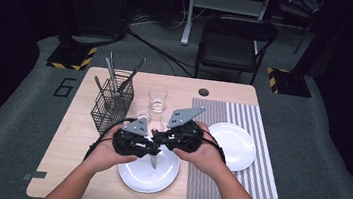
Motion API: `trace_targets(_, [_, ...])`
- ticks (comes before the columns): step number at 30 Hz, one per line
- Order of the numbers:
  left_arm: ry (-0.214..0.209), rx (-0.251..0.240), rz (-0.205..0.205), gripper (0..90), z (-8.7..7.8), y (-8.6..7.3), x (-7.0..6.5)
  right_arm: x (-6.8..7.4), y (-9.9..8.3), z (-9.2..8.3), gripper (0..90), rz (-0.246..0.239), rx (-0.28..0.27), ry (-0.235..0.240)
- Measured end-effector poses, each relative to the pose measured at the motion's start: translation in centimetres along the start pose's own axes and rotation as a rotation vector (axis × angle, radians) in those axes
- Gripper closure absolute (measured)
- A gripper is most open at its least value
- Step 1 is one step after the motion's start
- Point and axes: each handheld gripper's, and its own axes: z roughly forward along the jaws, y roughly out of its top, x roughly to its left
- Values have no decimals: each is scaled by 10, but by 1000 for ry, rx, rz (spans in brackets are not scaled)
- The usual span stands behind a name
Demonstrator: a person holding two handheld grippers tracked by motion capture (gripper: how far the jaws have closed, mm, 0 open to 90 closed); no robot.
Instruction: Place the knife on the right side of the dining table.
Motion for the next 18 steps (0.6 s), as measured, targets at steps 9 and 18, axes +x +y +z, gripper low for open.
trace_targets(9, [-5,-6,4,800,4,-3,0,0,-1,-5,832,18,-31,-15])
trace_targets(18, [6,-18,0,812,5,-3,-1,-3,-6,-7,832,57,-66,-13])
